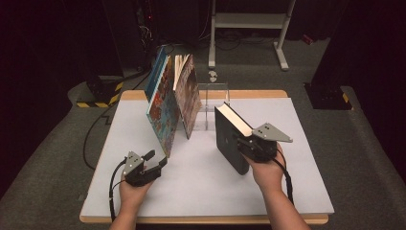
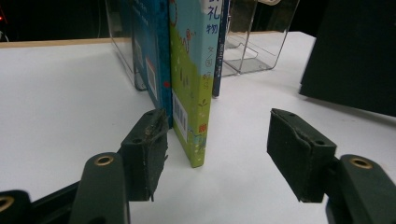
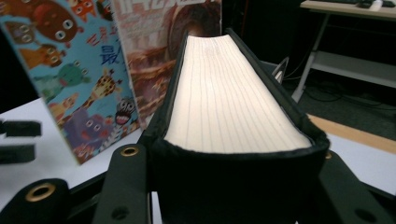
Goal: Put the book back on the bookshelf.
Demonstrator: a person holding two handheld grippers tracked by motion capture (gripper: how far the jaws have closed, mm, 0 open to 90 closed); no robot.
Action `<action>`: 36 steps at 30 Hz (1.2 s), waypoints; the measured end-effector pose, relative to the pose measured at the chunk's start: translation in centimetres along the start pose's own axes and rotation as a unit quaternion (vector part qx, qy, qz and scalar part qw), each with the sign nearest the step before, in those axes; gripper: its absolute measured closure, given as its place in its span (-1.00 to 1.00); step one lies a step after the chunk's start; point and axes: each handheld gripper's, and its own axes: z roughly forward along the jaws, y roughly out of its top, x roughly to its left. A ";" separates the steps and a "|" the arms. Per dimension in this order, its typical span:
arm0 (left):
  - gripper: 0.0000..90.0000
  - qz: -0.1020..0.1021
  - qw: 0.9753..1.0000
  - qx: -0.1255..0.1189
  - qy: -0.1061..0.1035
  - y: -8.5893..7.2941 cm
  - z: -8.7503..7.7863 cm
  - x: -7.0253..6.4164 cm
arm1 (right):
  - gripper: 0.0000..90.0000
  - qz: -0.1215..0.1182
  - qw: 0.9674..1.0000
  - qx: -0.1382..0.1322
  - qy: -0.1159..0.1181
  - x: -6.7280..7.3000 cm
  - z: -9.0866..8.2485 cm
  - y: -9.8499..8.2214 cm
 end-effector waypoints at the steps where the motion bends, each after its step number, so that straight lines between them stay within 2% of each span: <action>1: -0.15 0.001 1.000 0.001 -0.001 0.0 0.0 0.0 | 0.20 -0.001 1.000 -0.002 -0.005 0.1 0.4 0.3; 8: -0.15 -0.007 1.000 -0.005 -0.007 0.0 -0.3 0.2 | 0.20 0.005 1.000 -0.006 -0.030 0.5 3.7 2.2; 9: -0.15 -0.007 1.000 -0.005 -0.007 0.0 -0.3 0.2 | 0.20 0.005 1.000 -0.006 -0.030 0.5 3.7 2.2; 12: -0.15 -0.014 1.000 -0.008 -0.008 0.0 -0.4 0.4 | 0.20 0.010 0.999 -0.006 -0.047 0.6 5.4 3.0; 21: -0.15 -0.020 1.000 -0.011 -0.014 -0.1 -0.6 0.5 | 0.20 0.034 0.997 -0.005 -0.070 -0.3 8.6 3.8; 36: -0.15 -0.023 1.000 -0.012 -0.015 -0.1 -0.8 0.7 | 0.20 0.047 0.994 -0.007 -0.098 -1.4 12.7 4.7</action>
